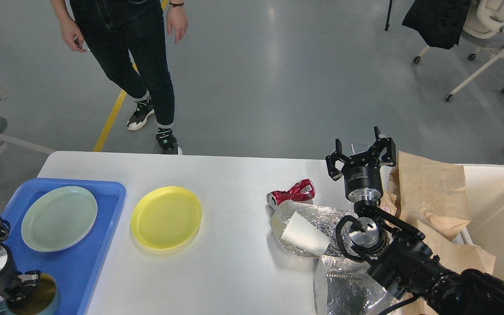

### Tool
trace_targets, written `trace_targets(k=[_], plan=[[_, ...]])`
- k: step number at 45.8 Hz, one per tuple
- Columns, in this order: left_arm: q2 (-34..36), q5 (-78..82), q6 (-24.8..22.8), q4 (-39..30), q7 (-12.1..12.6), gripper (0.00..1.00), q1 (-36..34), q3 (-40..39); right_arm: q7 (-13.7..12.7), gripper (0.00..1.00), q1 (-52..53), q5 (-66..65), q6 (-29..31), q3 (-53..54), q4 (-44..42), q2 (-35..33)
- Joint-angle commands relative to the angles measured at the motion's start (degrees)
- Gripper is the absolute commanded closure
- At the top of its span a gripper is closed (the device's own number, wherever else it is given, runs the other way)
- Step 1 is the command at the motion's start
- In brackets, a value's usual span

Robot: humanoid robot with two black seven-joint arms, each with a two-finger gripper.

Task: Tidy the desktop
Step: 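Carry the mug beside the pink cup and release it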

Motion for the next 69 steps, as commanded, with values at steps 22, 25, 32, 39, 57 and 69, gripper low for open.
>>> trace_targets(k=[22,25,32,39,57,69], plan=[[0.09,-0.17,2.84,0.97,0.15,0.95,4.87,-4.6,0.0,0.0,0.0,-0.01,0.0,0.0,-0.04,0.0],[0.09,-0.17,2.93,1.41,0.24,0.93,4.87,-4.68,0.0,0.0,0.08,-0.01,0.0,0.0,0.04,0.0],[0.09,-0.26,3.19,2.91,0.15,0.82,4.87,-4.68,0.0,0.0,0.0,-0.01,0.0,0.0,-0.04,0.0],[0.18,-0.43,3.45,3.08,0.15,0.64,4.87,-4.68,0.0,0.0,0.0,-0.01,0.0,0.0,-0.04,0.0],[0.79,-1.05,2.57,3.0,0.15,0.03,4.26,-4.77,0.0,0.0,0.08,-0.01,0.0,0.0,0.04,0.0],[5.71,-0.96,-0.49,3.0,0.59,0.02,2.68,-10.21,0.0,0.0,0.0,-0.01,0.0,0.0,0.04,0.0]])
